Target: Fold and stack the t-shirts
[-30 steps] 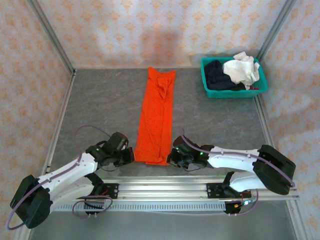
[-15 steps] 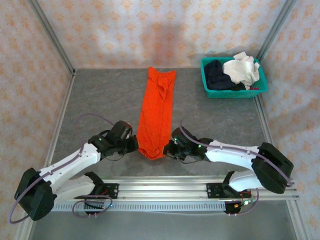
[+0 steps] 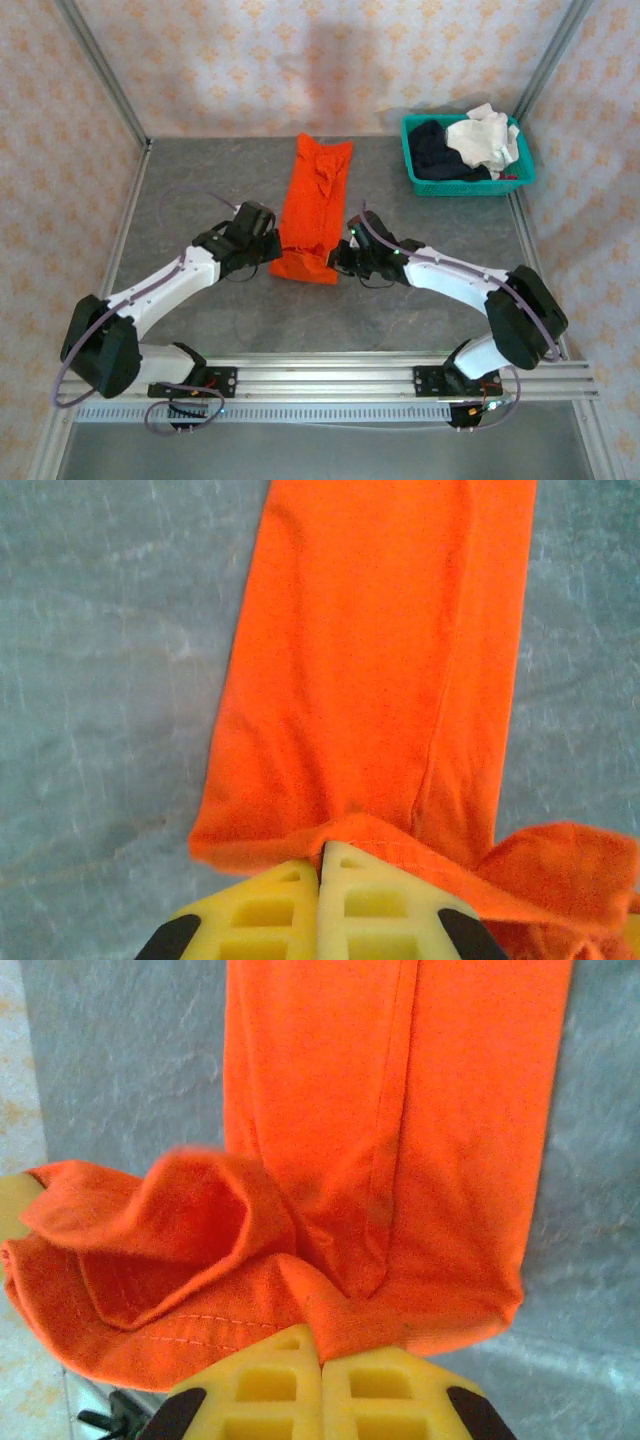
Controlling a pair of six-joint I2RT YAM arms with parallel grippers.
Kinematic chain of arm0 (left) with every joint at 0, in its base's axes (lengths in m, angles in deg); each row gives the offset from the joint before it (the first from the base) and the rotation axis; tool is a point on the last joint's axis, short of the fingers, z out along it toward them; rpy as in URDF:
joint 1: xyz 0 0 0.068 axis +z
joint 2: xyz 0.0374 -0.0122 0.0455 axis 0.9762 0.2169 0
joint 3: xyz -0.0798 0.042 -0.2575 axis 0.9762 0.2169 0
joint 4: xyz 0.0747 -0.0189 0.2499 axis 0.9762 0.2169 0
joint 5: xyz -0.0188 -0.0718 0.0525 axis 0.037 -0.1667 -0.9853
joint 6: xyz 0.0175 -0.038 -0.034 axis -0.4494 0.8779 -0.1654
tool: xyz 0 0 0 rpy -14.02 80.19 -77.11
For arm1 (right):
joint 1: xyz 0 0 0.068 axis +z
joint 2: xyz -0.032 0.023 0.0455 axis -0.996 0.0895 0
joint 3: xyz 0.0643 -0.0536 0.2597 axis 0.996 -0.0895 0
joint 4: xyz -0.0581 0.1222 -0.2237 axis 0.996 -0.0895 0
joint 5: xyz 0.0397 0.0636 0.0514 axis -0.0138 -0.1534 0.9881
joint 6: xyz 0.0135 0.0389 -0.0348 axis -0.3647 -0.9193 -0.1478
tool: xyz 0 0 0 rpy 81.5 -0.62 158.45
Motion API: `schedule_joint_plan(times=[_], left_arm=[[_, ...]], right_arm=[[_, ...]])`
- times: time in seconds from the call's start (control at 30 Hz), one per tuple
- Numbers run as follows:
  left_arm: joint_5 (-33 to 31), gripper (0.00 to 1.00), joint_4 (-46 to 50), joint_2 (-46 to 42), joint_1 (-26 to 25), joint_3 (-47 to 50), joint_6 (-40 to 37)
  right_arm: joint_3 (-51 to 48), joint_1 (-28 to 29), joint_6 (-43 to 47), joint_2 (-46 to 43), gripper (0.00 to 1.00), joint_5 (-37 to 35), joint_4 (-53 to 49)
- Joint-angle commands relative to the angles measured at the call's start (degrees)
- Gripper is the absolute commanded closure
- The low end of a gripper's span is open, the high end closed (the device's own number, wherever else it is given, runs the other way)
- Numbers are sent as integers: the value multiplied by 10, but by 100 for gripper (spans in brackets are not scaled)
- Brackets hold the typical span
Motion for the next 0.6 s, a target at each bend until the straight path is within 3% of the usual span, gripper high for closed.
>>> schedule_joint_plan(times=[0.0, 0.57], left_arm=[[-26, 100, -37, 27, 13, -34, -75], [-11, 100, -57, 230, 67, -215, -166]], right_arm=[[37, -21, 62, 22, 100, -2, -27], [203, -114, 144, 181, 100, 29, -41]])
